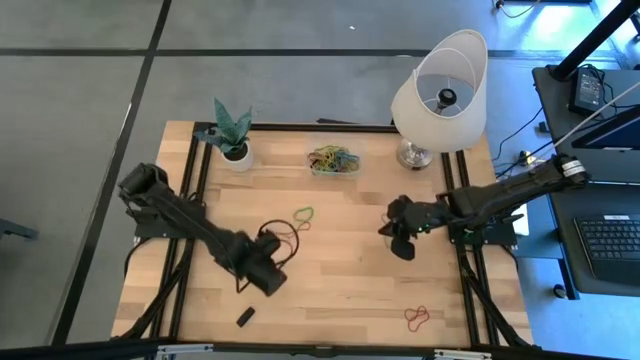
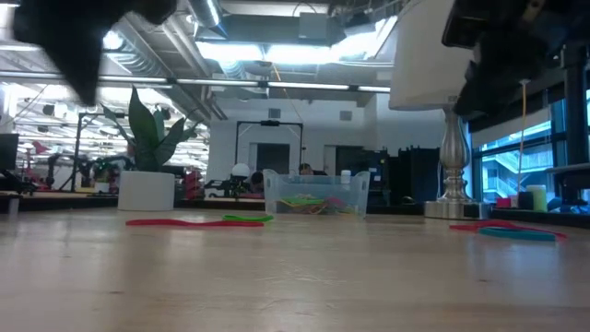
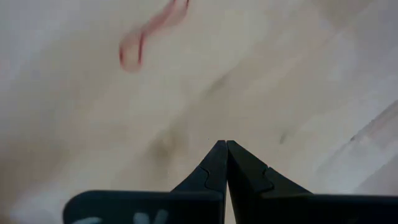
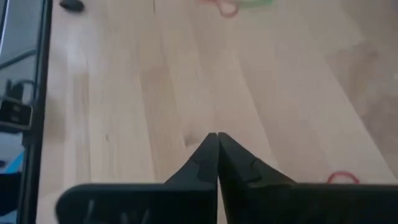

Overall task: Pick and place rubber bands into bin
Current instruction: Put the black rubber band into the transparent bin, then put the blue rubber band into the transparent bin

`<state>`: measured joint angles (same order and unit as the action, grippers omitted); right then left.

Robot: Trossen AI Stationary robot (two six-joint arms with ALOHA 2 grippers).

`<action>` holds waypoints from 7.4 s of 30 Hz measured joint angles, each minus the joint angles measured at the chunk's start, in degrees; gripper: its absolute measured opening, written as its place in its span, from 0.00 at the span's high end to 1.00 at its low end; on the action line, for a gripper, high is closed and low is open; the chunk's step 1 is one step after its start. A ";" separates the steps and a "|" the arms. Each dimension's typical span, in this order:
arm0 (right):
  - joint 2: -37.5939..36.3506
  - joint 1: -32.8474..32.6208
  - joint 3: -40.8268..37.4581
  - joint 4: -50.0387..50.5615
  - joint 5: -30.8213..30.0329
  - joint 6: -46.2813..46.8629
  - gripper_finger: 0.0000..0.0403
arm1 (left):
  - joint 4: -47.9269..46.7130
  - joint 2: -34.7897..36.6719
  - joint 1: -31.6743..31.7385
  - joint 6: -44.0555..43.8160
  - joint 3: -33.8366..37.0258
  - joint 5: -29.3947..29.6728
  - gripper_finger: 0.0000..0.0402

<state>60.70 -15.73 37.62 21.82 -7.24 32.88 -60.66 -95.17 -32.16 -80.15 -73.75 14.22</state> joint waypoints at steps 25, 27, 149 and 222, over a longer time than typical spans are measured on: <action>-0.15 -1.09 -2.22 -1.96 0.19 -1.59 0.99 | 8.84 -10.58 -14.29 -25.19 -0.14 -11.08 0.64; -0.15 -1.09 -2.22 -1.97 0.21 -1.59 0.99 | 10.02 -11.95 -14.83 -25.18 -0.14 -12.59 0.62; -0.06 8.22 -2.22 -4.04 -14.17 2.56 0.99 | 10.28 -13.82 41.55 69.43 -21.17 -10.82 0.99; 41.37 0.65 21.76 25.81 4.34 47.95 0.98 | 45.80 64.65 17.70 72.92 54.81 1.73 0.99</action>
<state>102.07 -15.09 59.37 47.63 -2.90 80.83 -14.87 -30.52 -14.46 -7.24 -18.94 15.95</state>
